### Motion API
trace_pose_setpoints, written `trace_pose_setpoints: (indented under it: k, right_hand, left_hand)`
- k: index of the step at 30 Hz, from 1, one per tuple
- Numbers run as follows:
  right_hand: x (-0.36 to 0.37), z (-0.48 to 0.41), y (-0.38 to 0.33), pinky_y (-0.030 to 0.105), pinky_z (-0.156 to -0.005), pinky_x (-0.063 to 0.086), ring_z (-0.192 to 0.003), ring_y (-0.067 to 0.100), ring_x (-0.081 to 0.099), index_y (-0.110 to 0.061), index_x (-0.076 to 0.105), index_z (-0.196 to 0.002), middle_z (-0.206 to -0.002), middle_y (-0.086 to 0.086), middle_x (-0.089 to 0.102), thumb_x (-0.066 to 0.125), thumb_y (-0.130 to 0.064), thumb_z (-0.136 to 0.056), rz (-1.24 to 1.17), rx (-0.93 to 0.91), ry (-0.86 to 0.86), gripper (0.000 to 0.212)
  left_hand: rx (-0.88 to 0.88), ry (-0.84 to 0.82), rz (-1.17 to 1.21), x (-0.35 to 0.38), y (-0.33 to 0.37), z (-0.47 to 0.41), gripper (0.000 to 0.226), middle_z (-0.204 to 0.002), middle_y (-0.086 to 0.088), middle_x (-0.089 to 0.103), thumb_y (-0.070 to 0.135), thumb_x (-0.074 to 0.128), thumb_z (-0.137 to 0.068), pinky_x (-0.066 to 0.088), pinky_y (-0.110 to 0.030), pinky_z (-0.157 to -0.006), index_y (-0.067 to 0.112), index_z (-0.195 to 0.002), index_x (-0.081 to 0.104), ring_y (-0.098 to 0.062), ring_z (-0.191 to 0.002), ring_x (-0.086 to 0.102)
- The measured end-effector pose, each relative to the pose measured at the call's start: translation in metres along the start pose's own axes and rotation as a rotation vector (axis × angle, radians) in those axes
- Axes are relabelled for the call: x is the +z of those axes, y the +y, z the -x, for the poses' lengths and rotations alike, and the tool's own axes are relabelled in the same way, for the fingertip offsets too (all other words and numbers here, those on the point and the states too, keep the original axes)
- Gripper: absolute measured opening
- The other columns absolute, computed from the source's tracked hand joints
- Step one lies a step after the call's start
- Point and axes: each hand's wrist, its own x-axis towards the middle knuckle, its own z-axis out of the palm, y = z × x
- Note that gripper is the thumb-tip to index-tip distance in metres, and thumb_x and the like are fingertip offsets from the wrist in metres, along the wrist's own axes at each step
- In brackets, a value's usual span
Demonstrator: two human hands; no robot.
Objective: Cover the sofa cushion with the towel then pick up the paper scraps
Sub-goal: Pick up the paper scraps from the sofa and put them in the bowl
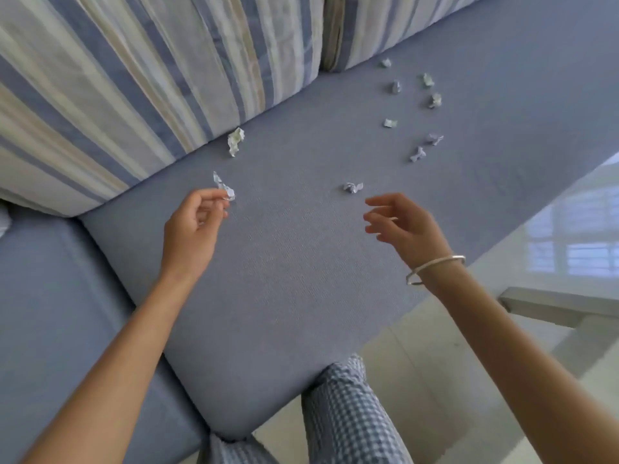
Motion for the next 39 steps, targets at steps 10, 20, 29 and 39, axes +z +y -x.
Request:
trace_pose_setpoints:
  k: [10,20,29,39]
  right_hand:
    - [0.044,-0.139,0.039,0.016,-0.066,0.045,-0.070,0.006,0.056,-0.016,0.055,-0.103,-0.076,-0.009,0.055,0.053,-0.008,-0.090,0.250,0.054,-0.279,0.015]
    - [0.111,-0.150,0.082,0.013,-0.062,0.048,-0.074,0.016,0.061,-0.027,0.055,-0.087,-0.077,-0.007,0.058,0.054,-0.005,-0.089,0.270,0.066,-0.314,0.022]
    - [0.205,-0.231,0.041,0.035,-0.098,0.042,-0.117,0.026,0.051,-0.014,0.049,-0.128,-0.134,0.012,0.045,0.053,-0.017,-0.091,0.651,-0.281,-0.173,0.037]
    - [0.259,-0.306,0.032,0.042,-0.105,0.039,-0.118,0.038,0.044,-0.010,0.058,-0.117,-0.136,0.018,0.036,0.048,-0.017,-0.088,1.034,-0.374,-0.116,0.031]
  left_hand:
    - [-0.077,0.181,-0.503,0.039,-0.077,-0.082,0.031,-0.124,-0.018,0.052,0.008,0.054,-0.088,0.038,-0.033,-0.092,0.006,-0.118,0.057,-0.032,-0.116,0.048]
    - [0.102,-0.020,-0.812,0.067,-0.150,-0.150,0.040,-0.136,-0.009,0.043,0.009,0.050,-0.091,0.037,-0.035,-0.097,0.010,-0.131,0.045,-0.027,-0.124,0.037]
    - [0.064,0.348,-0.301,-0.003,-0.171,-0.101,0.023,-0.102,-0.007,0.054,-0.006,0.042,-0.088,0.033,-0.002,-0.071,0.002,-0.099,0.060,-0.011,-0.088,0.050]
    - [-0.384,0.596,-0.326,-0.046,-0.255,0.069,0.016,-0.092,-0.003,0.047,-0.001,0.041,-0.091,0.034,-0.014,-0.060,0.000,-0.093,0.057,-0.006,-0.068,0.047]
